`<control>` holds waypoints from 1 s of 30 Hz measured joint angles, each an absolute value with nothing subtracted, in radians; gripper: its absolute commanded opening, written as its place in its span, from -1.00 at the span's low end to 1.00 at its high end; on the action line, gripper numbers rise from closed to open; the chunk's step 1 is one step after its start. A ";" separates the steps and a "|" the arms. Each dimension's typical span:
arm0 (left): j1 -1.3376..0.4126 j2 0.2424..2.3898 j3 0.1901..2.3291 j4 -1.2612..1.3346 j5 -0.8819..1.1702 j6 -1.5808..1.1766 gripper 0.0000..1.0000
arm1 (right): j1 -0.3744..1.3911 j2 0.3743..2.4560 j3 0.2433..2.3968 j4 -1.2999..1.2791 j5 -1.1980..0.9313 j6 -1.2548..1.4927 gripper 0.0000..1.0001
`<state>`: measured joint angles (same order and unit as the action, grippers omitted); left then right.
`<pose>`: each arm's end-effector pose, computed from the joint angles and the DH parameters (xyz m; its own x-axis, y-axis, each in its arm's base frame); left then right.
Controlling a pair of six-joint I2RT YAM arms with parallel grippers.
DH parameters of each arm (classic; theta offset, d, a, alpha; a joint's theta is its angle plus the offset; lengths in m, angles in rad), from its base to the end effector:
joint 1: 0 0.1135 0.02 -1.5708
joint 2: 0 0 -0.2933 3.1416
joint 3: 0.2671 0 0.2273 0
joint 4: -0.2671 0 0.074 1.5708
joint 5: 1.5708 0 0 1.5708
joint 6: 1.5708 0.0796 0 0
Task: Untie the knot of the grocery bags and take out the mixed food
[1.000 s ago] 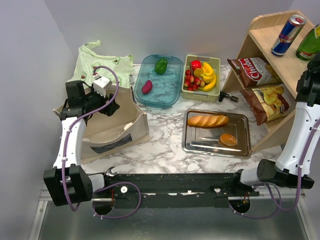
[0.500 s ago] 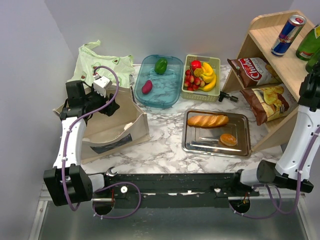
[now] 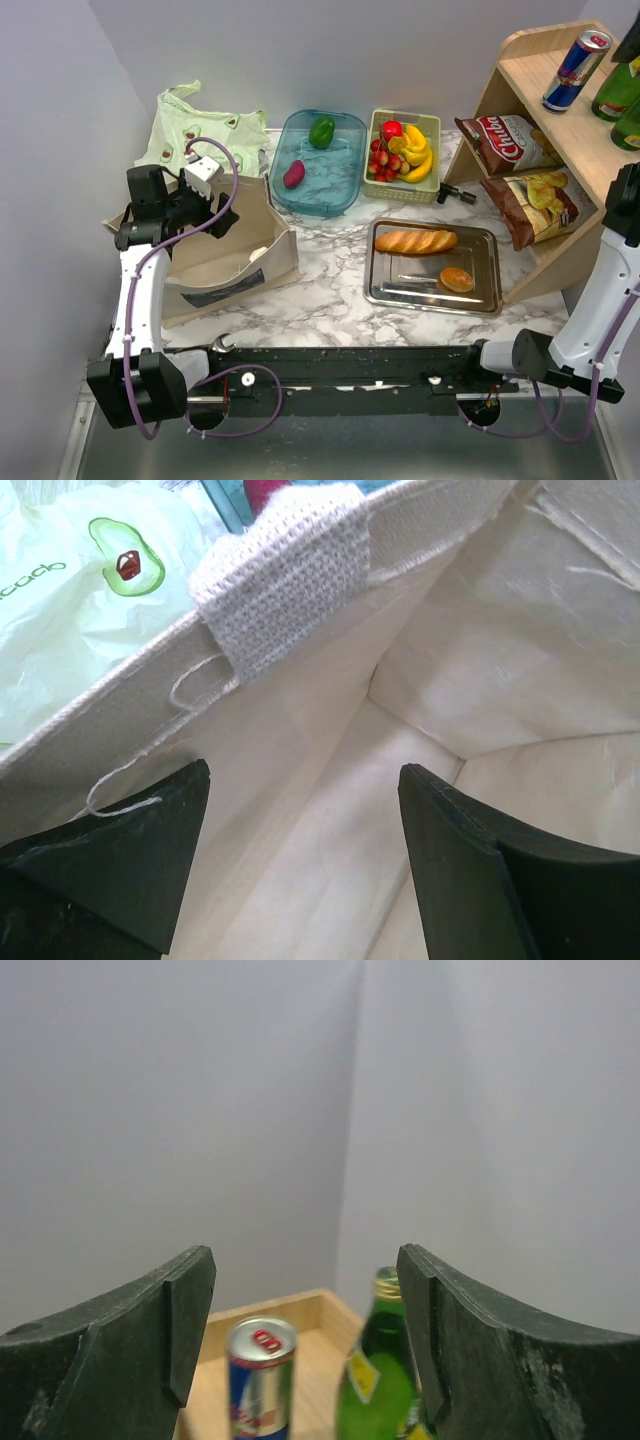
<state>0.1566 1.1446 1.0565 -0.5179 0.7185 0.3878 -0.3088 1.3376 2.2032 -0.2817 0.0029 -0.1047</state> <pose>0.2378 -0.0155 0.3448 -0.3631 0.2309 -0.9027 0.5988 0.8001 -0.0363 0.1684 -0.0540 0.6894 0.4903 -0.2661 -0.8299 0.3594 0.9292 -0.0856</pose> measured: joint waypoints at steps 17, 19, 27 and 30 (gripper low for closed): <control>0.115 0.929 1.034 -0.800 0.823 0.608 0.44 | -0.158 1.379 1.809 -0.247 -0.778 0.558 0.60; 0.109 0.908 1.024 -0.820 0.824 0.618 0.44 | -0.040 1.444 1.840 -0.301 -0.775 0.533 0.64; 0.107 0.859 1.023 -0.910 0.824 0.643 0.48 | 0.441 1.773 2.176 -0.505 -0.629 0.197 0.98; 0.107 0.859 1.062 -0.981 0.831 0.626 0.53 | 0.631 1.907 2.307 -0.552 -0.539 -0.006 1.00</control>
